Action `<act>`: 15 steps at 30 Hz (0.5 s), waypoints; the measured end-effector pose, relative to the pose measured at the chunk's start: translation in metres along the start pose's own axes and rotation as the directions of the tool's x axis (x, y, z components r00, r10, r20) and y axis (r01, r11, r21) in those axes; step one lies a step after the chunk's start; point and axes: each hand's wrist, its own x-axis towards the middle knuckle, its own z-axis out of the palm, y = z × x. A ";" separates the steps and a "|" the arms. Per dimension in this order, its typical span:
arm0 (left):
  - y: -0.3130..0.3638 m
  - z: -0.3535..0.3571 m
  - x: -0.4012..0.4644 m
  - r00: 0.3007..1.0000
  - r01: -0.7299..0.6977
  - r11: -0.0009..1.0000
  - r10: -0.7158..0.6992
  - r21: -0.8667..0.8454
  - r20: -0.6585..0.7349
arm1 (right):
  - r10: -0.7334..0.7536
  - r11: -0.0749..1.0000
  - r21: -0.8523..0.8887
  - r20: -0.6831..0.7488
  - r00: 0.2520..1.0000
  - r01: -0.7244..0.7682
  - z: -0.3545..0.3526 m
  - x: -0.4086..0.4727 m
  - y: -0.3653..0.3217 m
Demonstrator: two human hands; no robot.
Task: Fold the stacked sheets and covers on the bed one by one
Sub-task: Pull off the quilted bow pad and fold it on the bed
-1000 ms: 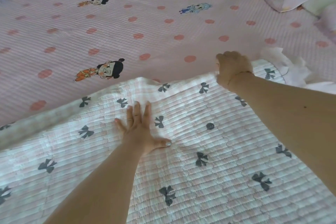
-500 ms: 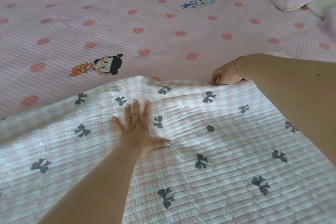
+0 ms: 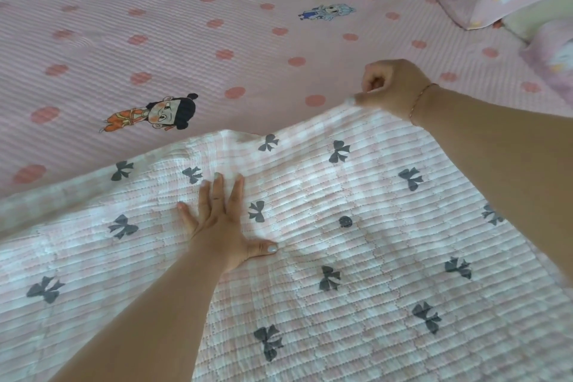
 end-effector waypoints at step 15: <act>0.000 -0.002 -0.002 1.000 0.005 1.000 -0.005 -0.011 -0.007 | 0.428 0.639 -0.707 -0.003 0.904 -0.305 -0.020 -0.021 0.083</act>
